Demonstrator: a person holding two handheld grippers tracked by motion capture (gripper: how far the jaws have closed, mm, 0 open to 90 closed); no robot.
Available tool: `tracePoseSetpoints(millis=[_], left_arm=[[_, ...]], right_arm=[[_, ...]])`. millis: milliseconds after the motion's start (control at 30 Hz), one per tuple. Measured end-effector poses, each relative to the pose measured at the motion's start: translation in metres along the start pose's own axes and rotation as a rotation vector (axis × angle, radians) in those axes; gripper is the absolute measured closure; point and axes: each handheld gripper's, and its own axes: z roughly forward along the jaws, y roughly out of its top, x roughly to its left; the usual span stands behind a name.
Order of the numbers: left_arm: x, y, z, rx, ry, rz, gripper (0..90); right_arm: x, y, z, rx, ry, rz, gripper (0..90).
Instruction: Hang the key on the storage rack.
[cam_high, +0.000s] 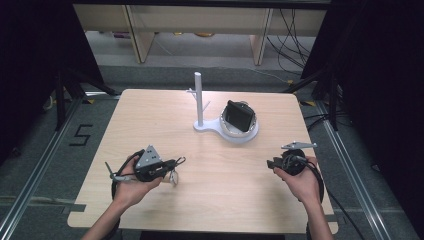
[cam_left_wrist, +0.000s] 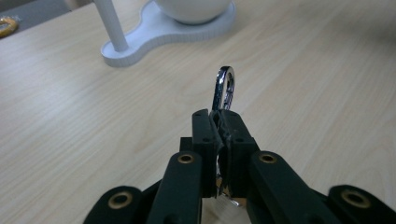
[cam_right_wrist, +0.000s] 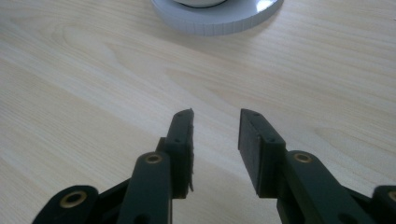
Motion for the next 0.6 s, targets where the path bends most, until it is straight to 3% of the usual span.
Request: tracePoseSetpoints(millis=[100, 167, 600], left_arm=[[0.002, 0.001, -0.001, -0.048, 0.010, -0.017, 85.4], [0.004, 0.002, -0.002, -0.084, 0.010, -0.038, 85.4], [0.011, 0.012, 0.001, -0.197, 0.043, -0.105, 85.4]], right_arm=[[0.000, 0.000, 0.001, 0.002, 0.004, 0.005, 66.3], [-0.002, 0.000, 0.002, -0.013, 0.004, -0.019, 66.4], [-0.001, 0.000, 0.003, -0.011, 0.008, -0.013, 66.3]])
